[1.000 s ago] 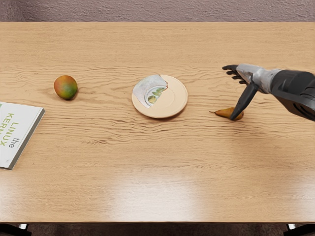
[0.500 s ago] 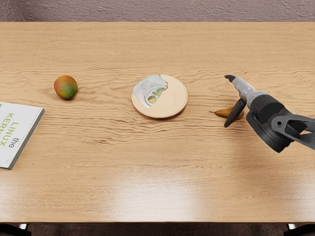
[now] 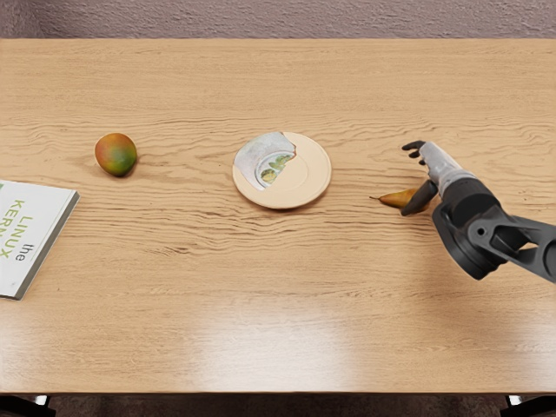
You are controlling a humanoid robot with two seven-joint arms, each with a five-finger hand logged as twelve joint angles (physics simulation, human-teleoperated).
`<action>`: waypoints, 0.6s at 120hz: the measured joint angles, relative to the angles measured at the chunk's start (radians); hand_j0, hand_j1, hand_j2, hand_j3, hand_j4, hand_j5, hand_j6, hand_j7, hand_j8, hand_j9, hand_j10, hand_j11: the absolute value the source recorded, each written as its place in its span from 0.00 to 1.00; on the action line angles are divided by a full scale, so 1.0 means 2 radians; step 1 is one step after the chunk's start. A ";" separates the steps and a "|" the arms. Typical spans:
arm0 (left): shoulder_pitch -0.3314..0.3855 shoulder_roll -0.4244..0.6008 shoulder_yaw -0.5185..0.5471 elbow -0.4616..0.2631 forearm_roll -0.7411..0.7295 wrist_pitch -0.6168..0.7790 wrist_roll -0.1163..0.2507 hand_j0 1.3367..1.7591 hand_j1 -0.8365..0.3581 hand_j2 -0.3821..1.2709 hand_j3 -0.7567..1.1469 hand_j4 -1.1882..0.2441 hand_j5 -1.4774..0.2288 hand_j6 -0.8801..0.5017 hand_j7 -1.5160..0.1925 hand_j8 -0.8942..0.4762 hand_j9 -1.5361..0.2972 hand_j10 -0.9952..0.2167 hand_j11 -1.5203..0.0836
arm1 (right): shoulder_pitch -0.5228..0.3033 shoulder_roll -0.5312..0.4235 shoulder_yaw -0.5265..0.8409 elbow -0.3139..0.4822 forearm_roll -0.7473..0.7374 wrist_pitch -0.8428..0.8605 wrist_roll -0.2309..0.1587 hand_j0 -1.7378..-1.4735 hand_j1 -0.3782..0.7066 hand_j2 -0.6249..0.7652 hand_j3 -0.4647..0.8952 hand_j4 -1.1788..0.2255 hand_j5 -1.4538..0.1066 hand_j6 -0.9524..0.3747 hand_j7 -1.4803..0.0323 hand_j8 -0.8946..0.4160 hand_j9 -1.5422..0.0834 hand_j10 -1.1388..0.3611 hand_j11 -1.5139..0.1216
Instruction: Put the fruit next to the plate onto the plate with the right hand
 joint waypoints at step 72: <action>0.000 0.000 0.000 0.000 0.000 0.000 0.000 0.76 0.99 0.23 0.40 0.83 0.87 0.64 0.89 0.65 0.84 0.82 0.95 | 0.025 0.019 -0.055 -0.026 0.003 0.002 0.000 0.30 0.52 0.38 0.34 0.54 0.57 0.39 0.61 0.36 0.60 0.47 0.58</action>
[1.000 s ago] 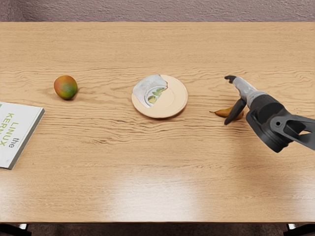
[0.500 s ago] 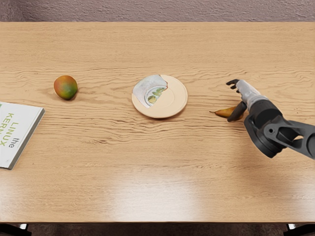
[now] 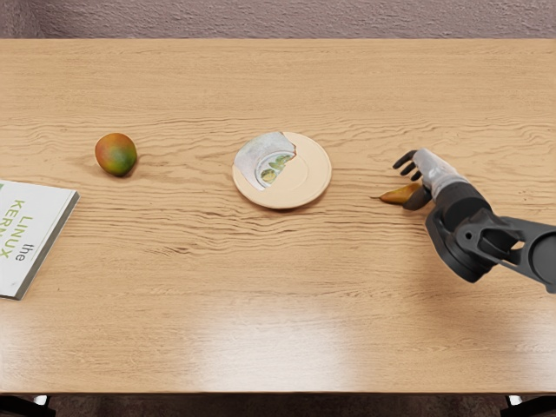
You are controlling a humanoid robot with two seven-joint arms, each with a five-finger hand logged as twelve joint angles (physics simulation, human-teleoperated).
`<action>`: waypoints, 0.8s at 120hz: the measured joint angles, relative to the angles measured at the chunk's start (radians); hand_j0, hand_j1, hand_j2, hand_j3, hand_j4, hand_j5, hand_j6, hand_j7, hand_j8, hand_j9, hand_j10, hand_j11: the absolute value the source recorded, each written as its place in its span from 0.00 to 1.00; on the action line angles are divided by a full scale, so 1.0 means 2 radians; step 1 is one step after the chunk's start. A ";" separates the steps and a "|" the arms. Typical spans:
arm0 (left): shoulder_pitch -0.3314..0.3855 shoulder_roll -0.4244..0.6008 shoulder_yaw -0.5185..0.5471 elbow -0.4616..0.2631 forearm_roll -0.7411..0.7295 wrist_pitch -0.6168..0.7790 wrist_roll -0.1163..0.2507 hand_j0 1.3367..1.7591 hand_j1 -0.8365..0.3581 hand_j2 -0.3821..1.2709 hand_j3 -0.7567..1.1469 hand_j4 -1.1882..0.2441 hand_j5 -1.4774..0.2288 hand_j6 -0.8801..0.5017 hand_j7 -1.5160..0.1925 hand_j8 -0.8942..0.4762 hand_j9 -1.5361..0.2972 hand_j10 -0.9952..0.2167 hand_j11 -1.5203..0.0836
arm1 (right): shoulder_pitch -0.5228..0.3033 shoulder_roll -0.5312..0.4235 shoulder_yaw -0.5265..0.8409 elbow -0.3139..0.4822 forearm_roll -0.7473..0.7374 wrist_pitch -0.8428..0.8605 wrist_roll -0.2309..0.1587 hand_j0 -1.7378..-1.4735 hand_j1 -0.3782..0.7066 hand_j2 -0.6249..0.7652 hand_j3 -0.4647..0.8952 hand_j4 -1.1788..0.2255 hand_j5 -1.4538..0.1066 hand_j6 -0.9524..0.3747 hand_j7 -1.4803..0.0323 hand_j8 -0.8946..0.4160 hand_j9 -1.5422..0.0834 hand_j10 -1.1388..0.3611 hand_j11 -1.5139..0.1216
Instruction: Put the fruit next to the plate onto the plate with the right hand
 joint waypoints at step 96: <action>0.000 0.000 0.000 0.000 0.000 0.000 0.000 0.76 0.99 0.23 0.40 0.83 0.87 0.64 0.89 0.65 0.84 0.82 0.95 | -0.002 0.000 0.003 0.001 0.003 0.002 0.000 0.33 0.63 0.70 0.34 0.31 0.33 0.22 0.35 0.31 0.36 0.40 0.32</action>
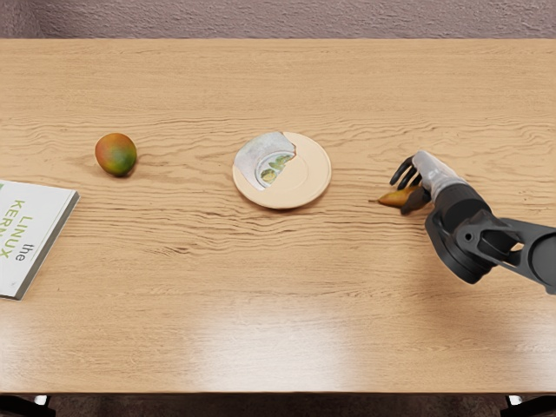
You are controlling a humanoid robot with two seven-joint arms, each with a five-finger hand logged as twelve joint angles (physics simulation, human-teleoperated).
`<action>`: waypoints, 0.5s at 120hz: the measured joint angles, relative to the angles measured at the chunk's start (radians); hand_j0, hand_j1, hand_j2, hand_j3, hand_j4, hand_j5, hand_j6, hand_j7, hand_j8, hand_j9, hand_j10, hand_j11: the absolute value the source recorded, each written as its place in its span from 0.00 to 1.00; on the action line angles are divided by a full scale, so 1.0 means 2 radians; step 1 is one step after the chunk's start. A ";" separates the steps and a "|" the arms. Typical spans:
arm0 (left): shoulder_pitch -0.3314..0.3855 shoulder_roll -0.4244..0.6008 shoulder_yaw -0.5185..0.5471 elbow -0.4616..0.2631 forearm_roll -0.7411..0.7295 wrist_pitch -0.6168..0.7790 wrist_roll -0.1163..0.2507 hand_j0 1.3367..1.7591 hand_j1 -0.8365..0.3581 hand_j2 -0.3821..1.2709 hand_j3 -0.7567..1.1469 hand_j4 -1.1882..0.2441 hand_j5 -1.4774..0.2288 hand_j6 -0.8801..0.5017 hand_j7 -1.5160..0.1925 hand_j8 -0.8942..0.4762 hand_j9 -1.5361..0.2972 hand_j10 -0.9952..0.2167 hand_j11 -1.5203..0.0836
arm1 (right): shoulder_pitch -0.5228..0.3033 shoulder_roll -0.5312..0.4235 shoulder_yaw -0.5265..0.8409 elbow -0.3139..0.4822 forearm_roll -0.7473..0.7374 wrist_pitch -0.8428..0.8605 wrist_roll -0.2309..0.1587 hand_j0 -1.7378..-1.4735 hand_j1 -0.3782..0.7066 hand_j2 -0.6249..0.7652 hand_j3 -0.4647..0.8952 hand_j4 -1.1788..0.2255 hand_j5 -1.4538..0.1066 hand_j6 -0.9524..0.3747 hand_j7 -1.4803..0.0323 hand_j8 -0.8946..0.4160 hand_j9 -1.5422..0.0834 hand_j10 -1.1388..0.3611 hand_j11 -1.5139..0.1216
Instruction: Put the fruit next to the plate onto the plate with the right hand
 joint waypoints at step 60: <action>0.000 0.000 0.000 0.000 0.000 0.000 0.000 0.76 0.99 0.23 0.40 0.83 0.87 0.64 0.89 0.65 0.84 0.82 0.95 | 0.046 0.020 0.054 0.001 0.022 0.023 0.000 0.31 0.66 0.81 0.34 0.28 0.26 0.12 0.30 0.33 0.31 0.42 0.28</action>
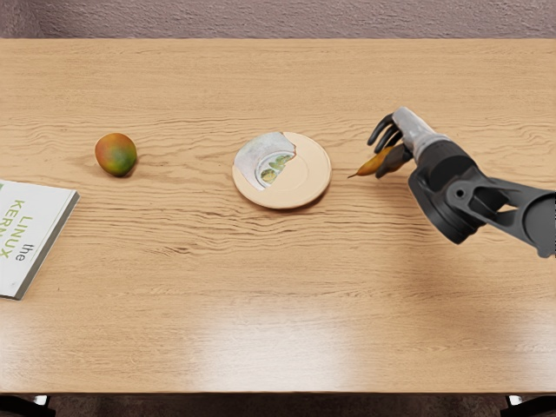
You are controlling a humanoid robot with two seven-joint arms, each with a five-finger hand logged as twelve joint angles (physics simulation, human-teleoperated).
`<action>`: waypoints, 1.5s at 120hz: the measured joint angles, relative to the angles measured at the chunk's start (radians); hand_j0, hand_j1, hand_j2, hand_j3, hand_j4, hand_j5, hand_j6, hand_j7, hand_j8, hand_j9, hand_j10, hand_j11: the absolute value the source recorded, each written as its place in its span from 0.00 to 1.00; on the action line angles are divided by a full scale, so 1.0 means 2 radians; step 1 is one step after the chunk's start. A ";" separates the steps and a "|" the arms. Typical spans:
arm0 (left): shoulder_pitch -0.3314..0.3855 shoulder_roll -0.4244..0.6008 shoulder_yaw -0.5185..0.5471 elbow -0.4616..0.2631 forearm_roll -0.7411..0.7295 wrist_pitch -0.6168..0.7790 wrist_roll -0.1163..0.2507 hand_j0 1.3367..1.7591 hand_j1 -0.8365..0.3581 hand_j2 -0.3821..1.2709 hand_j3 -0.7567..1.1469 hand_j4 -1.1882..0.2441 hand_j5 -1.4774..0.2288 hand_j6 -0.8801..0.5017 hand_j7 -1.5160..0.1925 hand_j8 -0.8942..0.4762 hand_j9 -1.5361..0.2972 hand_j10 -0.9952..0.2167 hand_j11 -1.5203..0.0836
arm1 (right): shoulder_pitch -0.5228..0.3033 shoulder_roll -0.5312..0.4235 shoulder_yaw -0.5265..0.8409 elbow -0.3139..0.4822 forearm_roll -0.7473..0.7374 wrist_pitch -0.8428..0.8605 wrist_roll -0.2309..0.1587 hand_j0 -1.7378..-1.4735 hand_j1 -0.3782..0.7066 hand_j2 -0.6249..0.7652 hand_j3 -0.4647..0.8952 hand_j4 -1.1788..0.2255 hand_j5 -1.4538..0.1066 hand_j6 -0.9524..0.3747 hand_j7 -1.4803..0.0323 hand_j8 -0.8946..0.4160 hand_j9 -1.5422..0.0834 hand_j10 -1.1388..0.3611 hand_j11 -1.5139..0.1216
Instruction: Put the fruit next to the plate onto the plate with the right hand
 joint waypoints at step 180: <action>0.000 0.000 0.000 0.000 0.000 0.000 0.000 0.76 0.99 0.23 0.40 0.83 0.87 0.64 0.89 0.65 0.84 0.82 0.95 | -0.274 -0.142 0.373 0.030 0.265 0.552 0.297 0.30 0.08 0.45 0.34 0.80 0.89 0.68 0.93 0.65 0.91 0.73 0.88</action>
